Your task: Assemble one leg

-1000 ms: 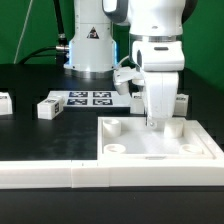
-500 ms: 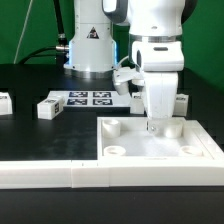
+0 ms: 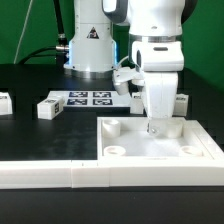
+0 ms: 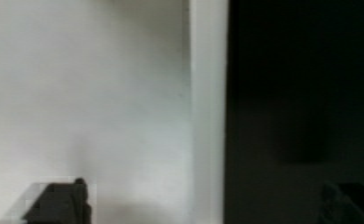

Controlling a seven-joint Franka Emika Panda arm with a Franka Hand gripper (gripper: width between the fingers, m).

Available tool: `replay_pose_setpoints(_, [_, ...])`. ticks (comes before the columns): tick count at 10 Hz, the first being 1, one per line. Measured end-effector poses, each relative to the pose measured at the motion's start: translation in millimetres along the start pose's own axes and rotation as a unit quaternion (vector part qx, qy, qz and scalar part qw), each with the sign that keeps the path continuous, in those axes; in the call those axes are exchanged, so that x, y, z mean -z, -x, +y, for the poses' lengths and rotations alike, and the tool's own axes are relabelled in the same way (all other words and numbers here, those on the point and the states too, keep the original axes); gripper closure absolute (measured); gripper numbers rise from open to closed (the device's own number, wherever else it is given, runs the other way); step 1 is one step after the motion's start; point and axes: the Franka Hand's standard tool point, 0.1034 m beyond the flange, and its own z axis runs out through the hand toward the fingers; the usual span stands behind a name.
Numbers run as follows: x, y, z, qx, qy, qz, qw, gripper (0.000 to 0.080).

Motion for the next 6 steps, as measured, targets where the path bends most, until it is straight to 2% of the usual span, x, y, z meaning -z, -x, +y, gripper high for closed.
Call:
replay_pose_setpoints(1, [0.3,-0.1,0.1,0.0,0.0,0.0,1.0,0.015])
replay_pose_setpoints(2, [6.9,-1.4,-1.6,-0.013,0.0,-0.002,1.0,0.015])
replay_pose_setpoints(6, [56.1,-13.7,-15.7,-0.034,0.021,-0.009,0.999,0.015])
